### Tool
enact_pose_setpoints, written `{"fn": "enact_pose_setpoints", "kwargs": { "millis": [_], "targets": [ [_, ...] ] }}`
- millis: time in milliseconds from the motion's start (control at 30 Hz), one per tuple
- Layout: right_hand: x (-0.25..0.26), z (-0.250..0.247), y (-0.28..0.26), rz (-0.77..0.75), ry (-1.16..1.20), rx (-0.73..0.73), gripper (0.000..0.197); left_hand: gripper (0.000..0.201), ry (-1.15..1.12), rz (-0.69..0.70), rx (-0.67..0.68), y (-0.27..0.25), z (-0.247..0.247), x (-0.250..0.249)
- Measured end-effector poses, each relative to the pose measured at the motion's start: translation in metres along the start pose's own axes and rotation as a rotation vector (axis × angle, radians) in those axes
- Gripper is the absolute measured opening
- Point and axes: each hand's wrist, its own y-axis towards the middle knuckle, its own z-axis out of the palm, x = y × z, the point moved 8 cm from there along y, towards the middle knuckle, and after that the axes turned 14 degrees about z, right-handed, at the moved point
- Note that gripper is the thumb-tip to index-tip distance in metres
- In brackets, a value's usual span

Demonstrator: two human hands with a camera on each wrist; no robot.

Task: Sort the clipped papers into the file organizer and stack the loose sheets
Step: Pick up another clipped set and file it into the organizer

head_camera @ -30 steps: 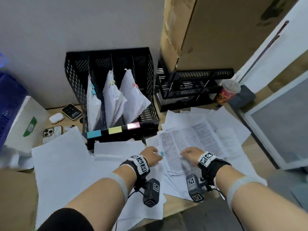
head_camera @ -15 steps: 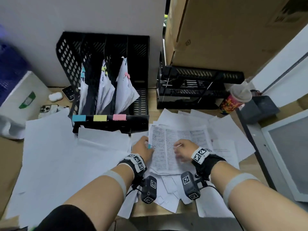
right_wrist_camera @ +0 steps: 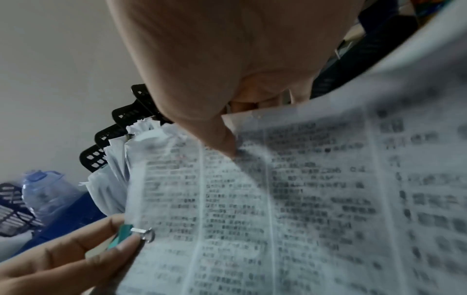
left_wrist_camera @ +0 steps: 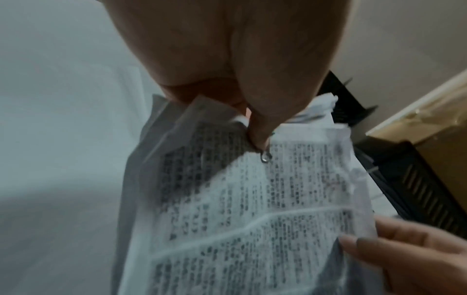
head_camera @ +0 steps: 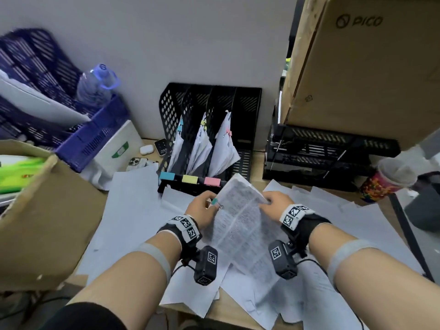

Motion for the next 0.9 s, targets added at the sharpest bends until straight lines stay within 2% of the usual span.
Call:
{"fn": "enact_pose_setpoints", "kwargs": {
  "millis": [100,233,367,400,533,667,733,767,833,867,900],
  "targets": [
    [0.012,0.011,-0.004,0.001,0.083,0.010,0.013,0.022,-0.085,-0.127,-0.096,-0.009,-0.027,0.018],
    [0.030,0.027,-0.012,0.012,0.169,0.025,0.016,0.029,-0.117,-0.227,-0.138,-0.022,-0.059,0.040],
    [0.049,0.047,-0.018,0.043,0.308,0.049,0.021,0.058,-0.274,-0.307,-0.193,-0.022,-0.076,0.092],
    [0.056,0.052,-0.019,0.046,0.337,0.052,0.021,0.058,-0.311,-0.323,-0.194,-0.025,-0.081,0.098],
    [0.081,0.069,-0.024,0.048,0.389,0.043,0.020,0.028,-0.414,-0.374,-0.163,-0.041,-0.099,0.094],
    [0.101,0.084,-0.025,0.094,0.432,0.006,0.018,0.022,-0.453,-0.382,-0.040,-0.040,-0.110,0.104],
    [0.110,0.087,-0.028,0.139,0.347,-0.034,0.007,0.022,-0.421,-0.367,-0.004,-0.037,-0.119,0.110],
    [0.114,0.086,-0.031,0.169,0.255,-0.095,0.010,0.024,-0.402,-0.352,0.006,-0.034,-0.124,0.111],
    [0.126,0.078,-0.039,0.196,0.089,-0.279,0.035,0.027,-0.368,-0.311,0.014,-0.028,-0.135,0.113],
    [0.136,0.076,-0.046,0.178,0.072,-0.322,0.042,0.026,-0.354,-0.287,0.018,-0.024,-0.140,0.111],
    [0.149,0.080,-0.052,0.146,0.082,-0.282,0.045,0.024,-0.339,-0.262,0.023,-0.020,-0.143,0.109]
  ]
}}
